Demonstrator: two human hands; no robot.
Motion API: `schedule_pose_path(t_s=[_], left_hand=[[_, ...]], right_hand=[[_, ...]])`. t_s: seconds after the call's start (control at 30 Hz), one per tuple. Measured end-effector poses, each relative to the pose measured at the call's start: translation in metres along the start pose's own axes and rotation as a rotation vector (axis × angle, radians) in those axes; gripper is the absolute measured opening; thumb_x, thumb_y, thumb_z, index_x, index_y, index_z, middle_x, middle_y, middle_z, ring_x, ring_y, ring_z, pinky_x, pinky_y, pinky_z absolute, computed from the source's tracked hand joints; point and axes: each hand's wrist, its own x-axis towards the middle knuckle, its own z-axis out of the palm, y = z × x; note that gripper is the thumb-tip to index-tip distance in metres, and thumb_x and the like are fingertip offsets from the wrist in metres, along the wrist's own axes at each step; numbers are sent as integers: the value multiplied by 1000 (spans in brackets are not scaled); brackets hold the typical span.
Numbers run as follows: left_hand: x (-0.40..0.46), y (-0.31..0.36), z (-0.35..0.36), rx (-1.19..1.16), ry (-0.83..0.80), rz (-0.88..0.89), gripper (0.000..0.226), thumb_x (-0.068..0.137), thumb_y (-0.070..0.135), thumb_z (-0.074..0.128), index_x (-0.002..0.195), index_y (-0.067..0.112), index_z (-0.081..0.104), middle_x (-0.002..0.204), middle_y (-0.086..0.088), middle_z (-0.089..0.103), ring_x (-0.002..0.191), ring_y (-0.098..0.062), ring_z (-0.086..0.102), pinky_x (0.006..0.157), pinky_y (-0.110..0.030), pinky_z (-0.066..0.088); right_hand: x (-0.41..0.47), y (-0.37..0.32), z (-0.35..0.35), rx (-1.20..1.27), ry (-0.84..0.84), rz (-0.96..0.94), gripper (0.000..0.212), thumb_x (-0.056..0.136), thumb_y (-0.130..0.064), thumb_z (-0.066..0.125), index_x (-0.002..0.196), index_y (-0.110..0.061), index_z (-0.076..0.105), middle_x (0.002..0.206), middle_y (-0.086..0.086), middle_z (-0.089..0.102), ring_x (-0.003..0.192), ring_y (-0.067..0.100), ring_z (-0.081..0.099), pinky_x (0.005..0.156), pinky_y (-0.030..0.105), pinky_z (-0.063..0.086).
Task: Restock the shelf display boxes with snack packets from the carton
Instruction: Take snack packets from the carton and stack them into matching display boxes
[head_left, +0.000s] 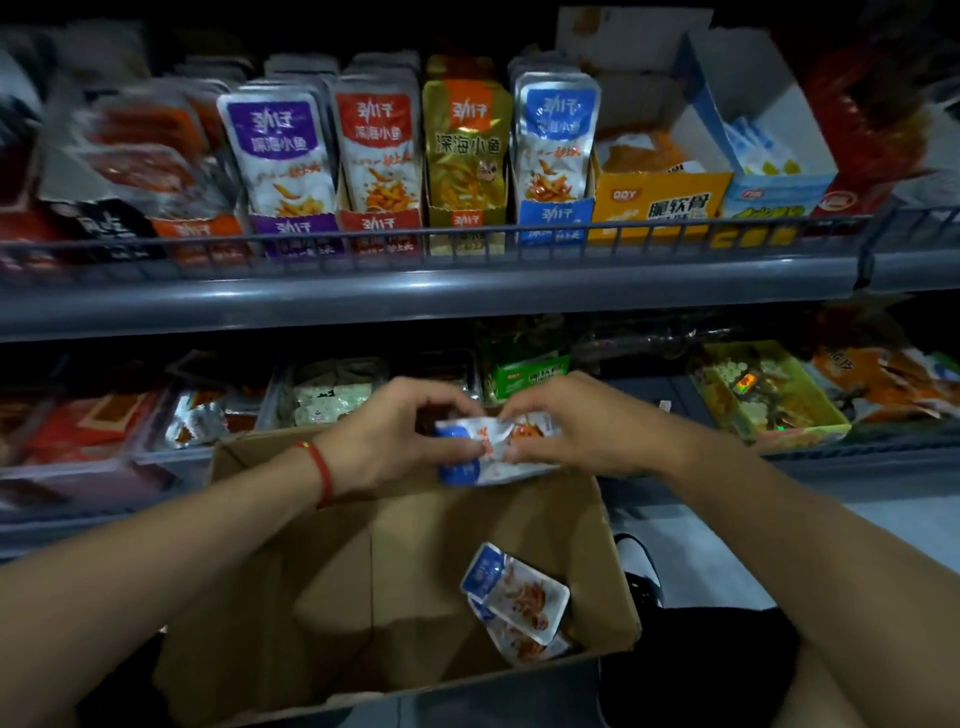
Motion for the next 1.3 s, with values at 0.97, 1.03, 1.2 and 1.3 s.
schedule_pose_path(t_s=[0.97, 1.03, 1.2, 1.3], left_hand=[[-40, 6, -46, -116, 590, -58, 42, 89, 6, 66, 115, 37, 61, 112, 19, 61, 89, 4, 62, 71, -13, 48], [-38, 5, -49, -123, 601, -76, 42, 89, 4, 65, 117, 36, 61, 113, 18, 60, 87, 6, 61, 74, -15, 48], [-37, 2, -50, -133, 616, -101, 44, 91, 4, 64, 123, 33, 59, 119, 14, 58, 88, 1, 63, 76, -18, 50], [-36, 0, -51, -123, 614, -112, 45, 91, 4, 64, 125, 33, 58, 122, 13, 58, 88, 2, 63, 70, -14, 47]], right_hand=[[-5, -45, -191, -189, 857, 18, 16, 98, -20, 67, 112, -27, 70, 99, -3, 71, 92, 15, 69, 87, 40, 59], [4, -43, -210, -253, 901, 50, 18, 99, -21, 65, 116, -19, 71, 106, -3, 69, 99, 14, 67, 91, 40, 58], [33, -44, -222, -355, 864, 70, 21, 100, -19, 63, 118, -11, 71, 113, 6, 70, 101, 11, 62, 88, 27, 51], [47, -39, -216, -364, 809, 111, 21, 100, -19, 63, 118, -11, 70, 112, 5, 70, 98, 9, 60, 83, 23, 47]])
